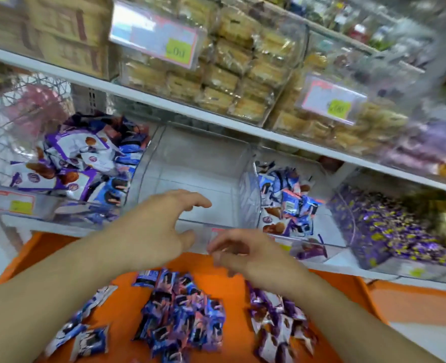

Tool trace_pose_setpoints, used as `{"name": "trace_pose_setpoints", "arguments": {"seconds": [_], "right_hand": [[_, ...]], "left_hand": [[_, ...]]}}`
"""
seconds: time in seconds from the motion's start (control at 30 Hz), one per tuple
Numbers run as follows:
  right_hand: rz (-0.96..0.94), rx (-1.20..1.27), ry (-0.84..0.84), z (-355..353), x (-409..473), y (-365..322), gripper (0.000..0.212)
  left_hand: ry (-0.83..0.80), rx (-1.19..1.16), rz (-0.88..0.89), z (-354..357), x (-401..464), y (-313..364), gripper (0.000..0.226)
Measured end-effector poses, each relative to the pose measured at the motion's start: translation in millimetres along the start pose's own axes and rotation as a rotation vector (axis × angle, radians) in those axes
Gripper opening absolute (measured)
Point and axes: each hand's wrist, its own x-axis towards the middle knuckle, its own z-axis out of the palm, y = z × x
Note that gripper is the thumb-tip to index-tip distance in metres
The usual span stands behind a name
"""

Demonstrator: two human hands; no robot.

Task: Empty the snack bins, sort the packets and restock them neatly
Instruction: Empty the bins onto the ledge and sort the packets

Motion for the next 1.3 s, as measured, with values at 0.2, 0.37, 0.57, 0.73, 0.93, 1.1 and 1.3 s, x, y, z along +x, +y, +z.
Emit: {"name": "trace_pose_setpoints", "arguments": {"seconds": [0.2, 0.37, 0.57, 0.73, 0.93, 1.1, 1.3], "right_hand": [[-0.003, 0.002, 0.492, -112, 10, 50, 0.02], [0.147, -0.312, 0.498, -160, 54, 70, 0.097], [0.212, -0.508, 0.321, -179, 131, 78, 0.123], [0.179, -0.666, 0.259, -174, 153, 83, 0.102], [0.018, -0.666, 0.453, -173, 137, 104, 0.076], [-0.006, -0.646, 0.557, -169, 125, 108, 0.054], [-0.021, -0.39, 0.681, -172, 108, 105, 0.05]], "left_hand": [[-0.116, 0.011, 0.053, 49, 28, 27, 0.078], [-0.186, 0.068, 0.017, 74, 43, 37, 0.096], [-0.229, 0.144, 0.042, 88, 59, 46, 0.104], [-0.246, 0.134, 0.009, 91, 61, 48, 0.11], [-0.261, 0.135, -0.042, 89, 58, 53, 0.109], [-0.252, 0.112, -0.041, 88, 55, 54, 0.105], [-0.198, 0.043, -0.005, 88, 55, 45, 0.1]]}}
